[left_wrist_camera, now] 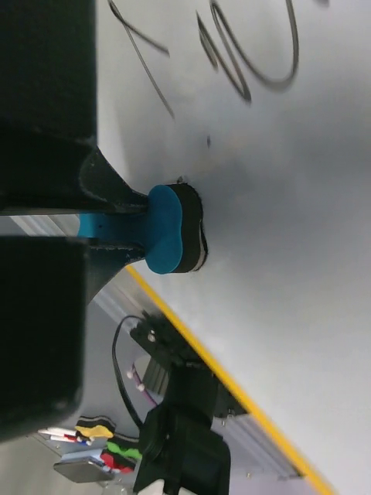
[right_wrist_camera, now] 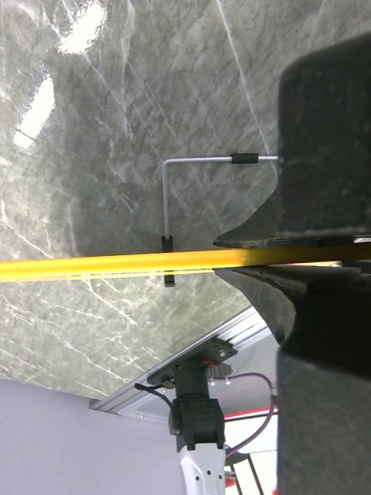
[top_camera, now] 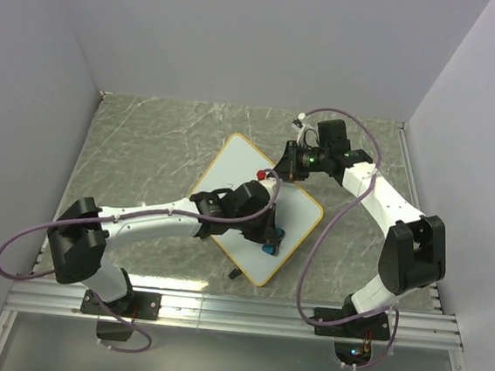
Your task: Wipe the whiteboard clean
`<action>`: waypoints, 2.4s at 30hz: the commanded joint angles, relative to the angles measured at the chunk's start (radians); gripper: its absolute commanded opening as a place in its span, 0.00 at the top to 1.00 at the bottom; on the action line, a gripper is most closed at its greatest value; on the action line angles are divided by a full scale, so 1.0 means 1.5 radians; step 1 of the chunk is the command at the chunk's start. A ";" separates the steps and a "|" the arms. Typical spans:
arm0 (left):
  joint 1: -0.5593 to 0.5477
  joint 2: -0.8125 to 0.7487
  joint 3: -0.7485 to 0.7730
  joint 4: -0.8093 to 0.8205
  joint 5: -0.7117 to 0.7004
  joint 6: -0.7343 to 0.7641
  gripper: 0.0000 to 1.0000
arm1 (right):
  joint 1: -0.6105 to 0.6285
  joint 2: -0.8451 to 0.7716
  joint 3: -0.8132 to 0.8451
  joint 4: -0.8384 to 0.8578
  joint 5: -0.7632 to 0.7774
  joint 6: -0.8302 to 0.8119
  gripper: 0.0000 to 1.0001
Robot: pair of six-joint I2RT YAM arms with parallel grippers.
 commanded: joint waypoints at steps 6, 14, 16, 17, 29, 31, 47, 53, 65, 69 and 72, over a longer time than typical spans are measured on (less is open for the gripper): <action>0.021 -0.014 -0.154 0.153 -0.102 -0.046 1.00 | 0.016 0.008 -0.036 -0.055 0.096 -0.030 1.00; 0.114 -0.095 -0.350 0.208 -0.201 -0.135 1.00 | 0.017 -0.015 -0.074 -0.038 0.075 -0.017 1.00; 0.136 -0.120 -0.379 0.234 -0.206 -0.158 1.00 | 0.016 -0.017 -0.078 -0.035 0.067 -0.014 1.00; 0.156 -0.131 -0.399 0.243 -0.201 -0.160 1.00 | 0.016 -0.018 -0.078 -0.035 0.065 -0.012 1.00; 0.178 -0.028 -0.378 0.262 -0.181 -0.175 1.00 | 0.015 -0.007 -0.058 -0.027 0.046 0.005 1.00; 0.148 -0.012 -0.354 0.286 -0.169 -0.144 1.00 | 0.015 -0.008 -0.059 -0.021 0.040 0.009 1.00; 0.006 0.151 0.022 0.126 -0.209 -0.038 1.00 | 0.017 -0.032 -0.085 -0.015 0.038 0.013 1.00; 0.120 0.113 -0.120 0.136 -0.205 -0.092 1.00 | 0.017 -0.036 -0.085 -0.017 0.037 0.012 1.00; 0.053 0.092 -0.328 0.182 -0.224 -0.179 1.00 | 0.016 -0.032 -0.078 -0.020 0.042 0.011 1.00; 0.101 0.070 -0.383 0.174 -0.225 -0.241 1.00 | 0.017 -0.036 -0.078 -0.022 0.040 0.012 1.00; 0.140 0.051 -0.408 0.137 -0.230 -0.276 1.00 | 0.016 -0.045 -0.079 -0.024 0.043 0.011 1.00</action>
